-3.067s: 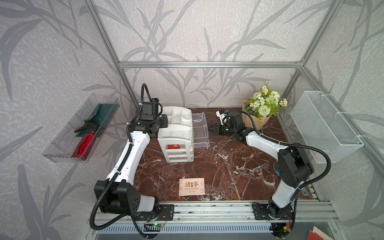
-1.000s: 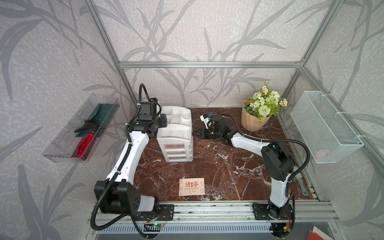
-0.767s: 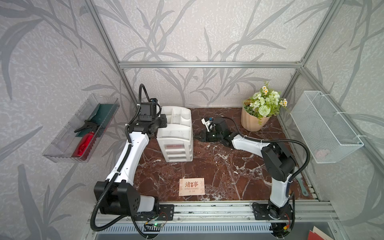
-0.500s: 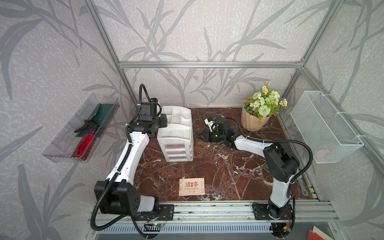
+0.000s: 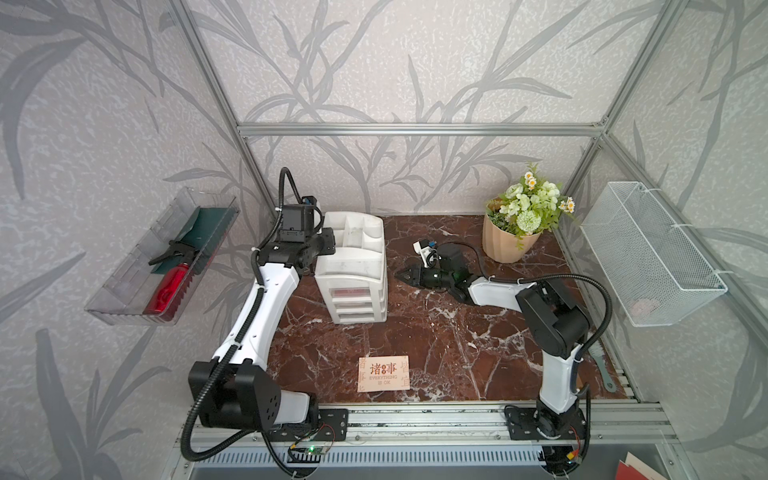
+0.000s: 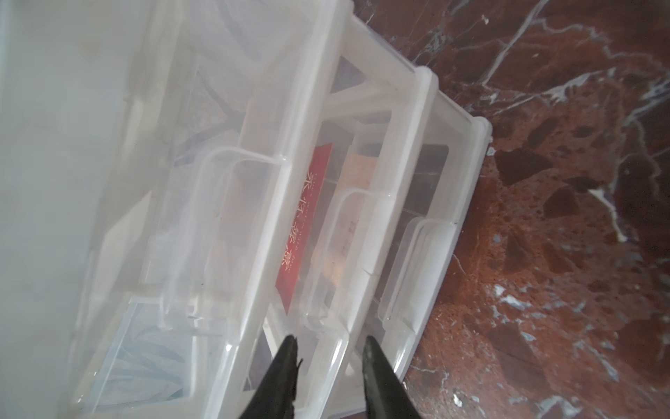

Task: Take the postcards out of the drawer
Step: Close the drawer in the storage box, then open the drawer in the storage box.

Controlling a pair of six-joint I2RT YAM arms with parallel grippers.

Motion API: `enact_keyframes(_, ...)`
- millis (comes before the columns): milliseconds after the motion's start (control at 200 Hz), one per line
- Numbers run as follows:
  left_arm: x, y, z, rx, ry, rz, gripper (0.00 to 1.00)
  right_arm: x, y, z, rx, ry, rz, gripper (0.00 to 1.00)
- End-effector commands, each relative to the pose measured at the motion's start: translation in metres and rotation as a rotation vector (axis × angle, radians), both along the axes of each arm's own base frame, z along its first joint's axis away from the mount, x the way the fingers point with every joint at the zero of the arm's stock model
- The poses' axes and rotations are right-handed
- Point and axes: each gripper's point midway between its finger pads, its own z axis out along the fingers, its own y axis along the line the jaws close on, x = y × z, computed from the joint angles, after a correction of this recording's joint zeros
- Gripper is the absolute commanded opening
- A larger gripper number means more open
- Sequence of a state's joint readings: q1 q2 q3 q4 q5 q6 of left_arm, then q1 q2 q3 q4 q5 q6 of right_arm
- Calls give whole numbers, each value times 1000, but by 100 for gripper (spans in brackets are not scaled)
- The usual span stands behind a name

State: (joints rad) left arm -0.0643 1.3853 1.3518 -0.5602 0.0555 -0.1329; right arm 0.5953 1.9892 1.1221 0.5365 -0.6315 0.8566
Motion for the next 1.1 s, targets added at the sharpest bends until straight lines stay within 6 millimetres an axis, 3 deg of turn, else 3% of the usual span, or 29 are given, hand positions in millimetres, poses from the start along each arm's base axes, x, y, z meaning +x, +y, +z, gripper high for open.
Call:
enact_keyframes(0, -15, -16, -22, -38, 87, -64, 9, 3, 4, 3, 72, -4, 3, 32)
enact_keyframes(210, -13, -18, -26, -44, 89, -68, 9, 3, 6, -2, 101, 19, 2, 43)
enact_keyframes(695, -14, -18, -29, -48, 99, -69, 9, 11, 17, 8, 326, 27, 10, 64)
enact_keyframes(1095, -15, -19, -30, -49, 101, -71, 9, 12, 18, 14, 370, 26, 11, 67)
